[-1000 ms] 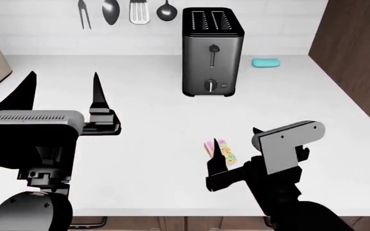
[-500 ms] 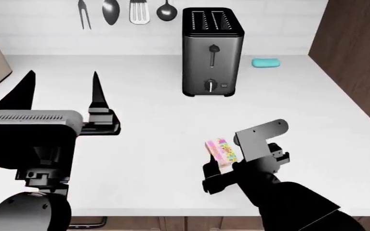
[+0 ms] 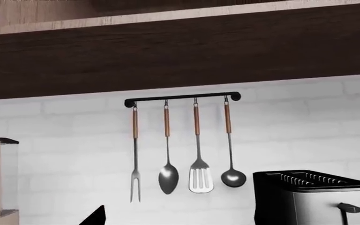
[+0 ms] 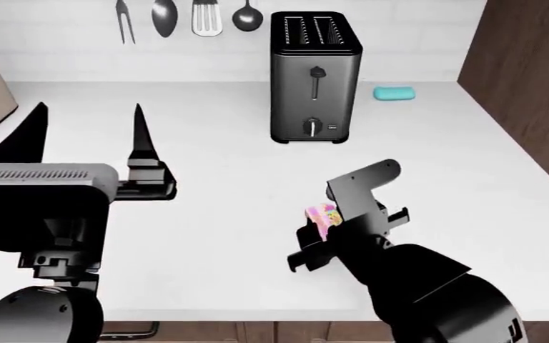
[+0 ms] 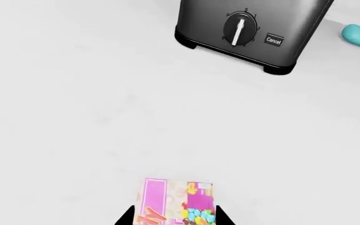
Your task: Pick the bar and yogurt from the counter and place them in the cabinets closest to them.
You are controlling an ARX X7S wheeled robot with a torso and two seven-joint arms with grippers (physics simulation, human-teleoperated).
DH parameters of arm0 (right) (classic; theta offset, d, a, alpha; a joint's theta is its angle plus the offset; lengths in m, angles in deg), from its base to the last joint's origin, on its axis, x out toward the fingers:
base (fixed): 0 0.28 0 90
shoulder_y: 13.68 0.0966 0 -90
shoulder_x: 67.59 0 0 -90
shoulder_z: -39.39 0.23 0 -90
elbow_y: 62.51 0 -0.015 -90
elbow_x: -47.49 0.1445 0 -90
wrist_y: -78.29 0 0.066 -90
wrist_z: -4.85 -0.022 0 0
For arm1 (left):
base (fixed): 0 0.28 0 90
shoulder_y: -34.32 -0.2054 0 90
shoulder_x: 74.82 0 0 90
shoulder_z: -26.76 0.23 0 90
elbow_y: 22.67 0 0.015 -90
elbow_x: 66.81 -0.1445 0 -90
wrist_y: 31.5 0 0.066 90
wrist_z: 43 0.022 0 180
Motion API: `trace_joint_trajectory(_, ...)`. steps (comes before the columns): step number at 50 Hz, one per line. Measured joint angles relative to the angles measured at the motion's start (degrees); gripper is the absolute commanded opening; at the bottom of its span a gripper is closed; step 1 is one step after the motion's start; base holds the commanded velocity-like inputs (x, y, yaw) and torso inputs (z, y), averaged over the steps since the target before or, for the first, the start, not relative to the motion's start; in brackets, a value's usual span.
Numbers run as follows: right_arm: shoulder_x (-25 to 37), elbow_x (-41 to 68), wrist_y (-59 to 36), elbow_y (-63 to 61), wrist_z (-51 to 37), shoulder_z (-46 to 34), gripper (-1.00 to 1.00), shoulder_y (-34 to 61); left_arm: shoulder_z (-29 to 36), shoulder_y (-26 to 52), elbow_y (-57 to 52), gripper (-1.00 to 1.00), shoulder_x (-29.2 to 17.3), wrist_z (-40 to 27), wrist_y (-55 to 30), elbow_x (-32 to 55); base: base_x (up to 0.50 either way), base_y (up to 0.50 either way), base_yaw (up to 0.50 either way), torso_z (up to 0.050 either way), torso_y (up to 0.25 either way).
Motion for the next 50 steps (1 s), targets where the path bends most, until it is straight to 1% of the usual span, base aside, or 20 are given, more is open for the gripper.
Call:
trace_joint_trajectory(11, -0.11, 0.11, -0.85, -1.12, -1.45, 1.19, -1.0, -0.38, 0.08, 0.24, -0.25, 1.0, -0.26, -0.43, -0.2, 0.24, 0.0, 0.0, 0.0, 0.0, 0.0)
trace_joint_trajectory(19, -1.7, 1.9, -5.3, -13.1, -4.33, 8.45, -1.0, -0.2, 0.12, 2.34, -0.35, 1.0, -0.34, -1.15, -1.82, 0.38, 0.0, 0.0, 0.0, 0.0, 0.0)
trace_joint_trajectory(22, -1.55, 7.66, -6.75, -17.81, -8.24, 12.65, -1.0, 0.64, 0.1, 4.53, 0.23, 1.0, -0.16, -1.51, -3.14, 0.63, 0.0, 0.0, 0.0, 0.0, 0.0)
trace_joint_trajectory(25, -0.58, 17.56, -7.79, -21.13, -15.14, 17.34, -1.0, 2.07, 0.03, 7.84, 2.06, 1.0, 0.26, -1.83, -4.43, 0.96, 0.0, 0.0, 0.0, 0.0, 0.0)
trace_joint_trajectory(28, 0.6, 27.71, -8.17, -23.77, -21.81, 21.89, -1.0, 3.66, 0.4, 12.22, 6.2, 1.0, 0.85, -2.01, -4.55, 0.78, 0.0, 0.0, 0.0, 0.0, 0.0)
trace_joint_trajectory(33, 3.19, 42.29, -7.45, -27.05, -30.89, 28.08, -1.0, 6.85, 1.35, 21.54, 19.19, 1.0, 2.4, -1.26, -0.27, 0.09, 0.0, 0.0, 0.0, 0.0, 0.0)
trace_joint_trajectory(37, 6.49, 53.96, -5.77, -27.92, -39.71, 30.08, -1.0, 11.0, 1.98, 30.13, 35.17, 1.0, 4.07, 0.01, 5.4, -0.46, 0.0, 0.0, 0.0, 0.0, 0.0)
trace_joint_trajectory(41, 10.46, 64.27, -3.18, -27.74, -48.5, 30.03, -1.0, 16.49, 2.04, 40.87, 56.95, 1.0, 5.89, 1.81, 13.72, -0.95, 0.0, 0.0, 0.0, 0.0, 0.0)
trace_joint_trajectory(44, 13.33, 70.57, -1.32, -27.11, -54.08, 29.17, -1.0, 20.85, 1.71, 46.78, 72.42, 1.0, 6.87, 3.4, 18.77, -1.51, 0.0, 0.0, 0.0, 0.0, 0.0)
trace_joint_trajectory(47, 15.94, 75.91, 0.38, -26.25, -58.88, 27.69, -1.0, 25.14, 1.2, 50.8, 83.93, 1.0, 7.61, 4.75, 22.04, -2.49, 0.0, 0.0, 0.0, 0.0, 0.0)
trace_joint_trajectory(50, 18.13, 80.24, 1.87, -25.34, -62.82, 26.03, -1.0, 28.9, 0.57, 53.74, 92.45, 1.0, 8.15, 5.56, 23.73, -3.72, 0.0, 0.0, 0.0, 0.0, 0.0)
